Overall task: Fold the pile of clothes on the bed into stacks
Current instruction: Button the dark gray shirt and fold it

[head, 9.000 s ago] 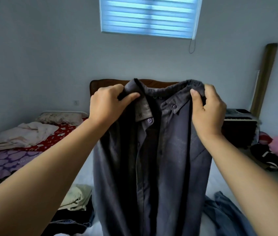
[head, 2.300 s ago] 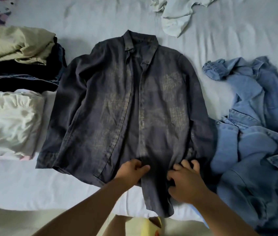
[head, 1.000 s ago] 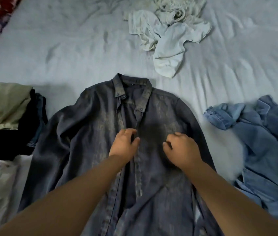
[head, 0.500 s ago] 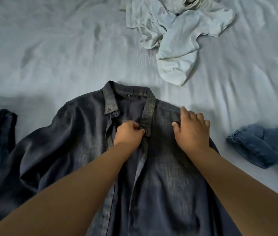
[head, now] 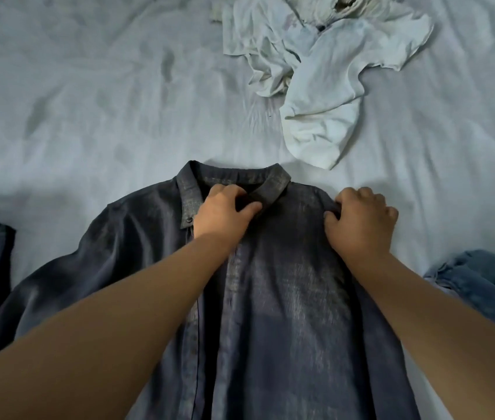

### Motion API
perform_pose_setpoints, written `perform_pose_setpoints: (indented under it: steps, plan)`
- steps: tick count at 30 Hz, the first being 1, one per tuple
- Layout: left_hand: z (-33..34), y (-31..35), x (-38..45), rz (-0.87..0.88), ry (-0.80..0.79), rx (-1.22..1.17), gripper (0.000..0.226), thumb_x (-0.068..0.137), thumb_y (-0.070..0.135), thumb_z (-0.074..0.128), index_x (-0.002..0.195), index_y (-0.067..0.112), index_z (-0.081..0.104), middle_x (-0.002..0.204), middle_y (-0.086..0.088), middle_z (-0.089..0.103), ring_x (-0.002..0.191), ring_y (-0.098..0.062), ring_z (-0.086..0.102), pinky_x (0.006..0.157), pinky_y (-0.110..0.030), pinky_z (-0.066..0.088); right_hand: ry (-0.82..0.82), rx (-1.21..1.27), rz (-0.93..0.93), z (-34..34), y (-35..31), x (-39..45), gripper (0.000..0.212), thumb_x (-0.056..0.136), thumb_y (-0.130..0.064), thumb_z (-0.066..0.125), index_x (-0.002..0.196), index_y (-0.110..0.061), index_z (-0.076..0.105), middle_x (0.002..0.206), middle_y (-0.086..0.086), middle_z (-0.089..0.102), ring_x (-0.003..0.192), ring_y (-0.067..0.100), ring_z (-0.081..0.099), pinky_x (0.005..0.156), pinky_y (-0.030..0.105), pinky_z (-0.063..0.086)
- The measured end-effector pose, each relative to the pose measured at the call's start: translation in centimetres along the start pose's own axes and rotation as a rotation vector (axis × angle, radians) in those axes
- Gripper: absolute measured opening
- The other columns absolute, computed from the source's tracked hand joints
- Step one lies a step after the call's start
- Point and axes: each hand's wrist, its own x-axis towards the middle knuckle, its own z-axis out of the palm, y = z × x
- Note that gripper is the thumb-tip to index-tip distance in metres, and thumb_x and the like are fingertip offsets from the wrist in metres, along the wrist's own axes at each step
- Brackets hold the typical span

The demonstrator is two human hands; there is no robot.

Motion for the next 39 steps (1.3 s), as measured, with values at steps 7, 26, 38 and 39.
perform_pose_setpoints:
  steps: [7, 26, 38, 39]
  plan:
    - [-4.9, -6.5, 2.2, 0.371, 0.099, 0.383, 0.043, 0.076, 0.006, 0.045, 0.112, 0.016, 0.067, 0.14, -0.012, 0.046, 0.129, -0.038, 0.036, 0.106, -0.05, 0.024, 0.083, 0.22, -0.512, 0.2, -4.7, -0.1, 0.042, 0.086, -0.022, 0.057, 0.127, -0.015, 0.055, 0.136, 0.013, 0.048, 0.116, 0.036, 0.047, 0.092, 0.049, 0.036]
    - [-4.1, -5.8, 3.4, 0.268, 0.17, 0.356, 0.059, 0.093, 0.023, 0.048, 0.147, 0.015, 0.024, 0.159, -0.008, 0.0, 0.145, -0.027, -0.008, 0.115, -0.045, -0.008, 0.148, 0.209, -0.28, 1.7, -11.3, 0.7, 0.04, 0.084, -0.016, 0.061, 0.123, -0.015, 0.049, 0.151, 0.014, 0.025, 0.138, 0.031, 0.018, 0.106, 0.047, 0.014]
    - [-3.0, -8.6, -0.9, 0.417, 0.031, 0.151, 0.058, 0.085, 0.053, 0.033, 0.118, 0.017, 0.065, 0.12, -0.009, 0.058, 0.113, -0.031, 0.053, 0.098, -0.043, 0.039, 0.024, 0.53, -0.413, 4.0, -10.6, -1.4, 0.031, 0.081, 0.001, 0.063, 0.11, -0.009, 0.063, 0.144, 0.003, 0.042, 0.12, 0.025, 0.044, 0.092, 0.021, 0.032]
    - [-2.8, -8.3, -0.9, 0.386, 0.069, 0.105, 0.053, 0.084, 0.052, 0.039, 0.109, 0.016, 0.068, 0.109, -0.007, 0.06, 0.103, -0.029, 0.056, 0.092, -0.041, 0.044, 0.014, 0.56, -0.408, 4.2, -10.6, -1.2, 0.031, 0.08, 0.002, 0.063, 0.108, -0.01, 0.063, 0.144, 0.002, 0.042, 0.121, 0.024, 0.044, 0.093, 0.021, 0.034]
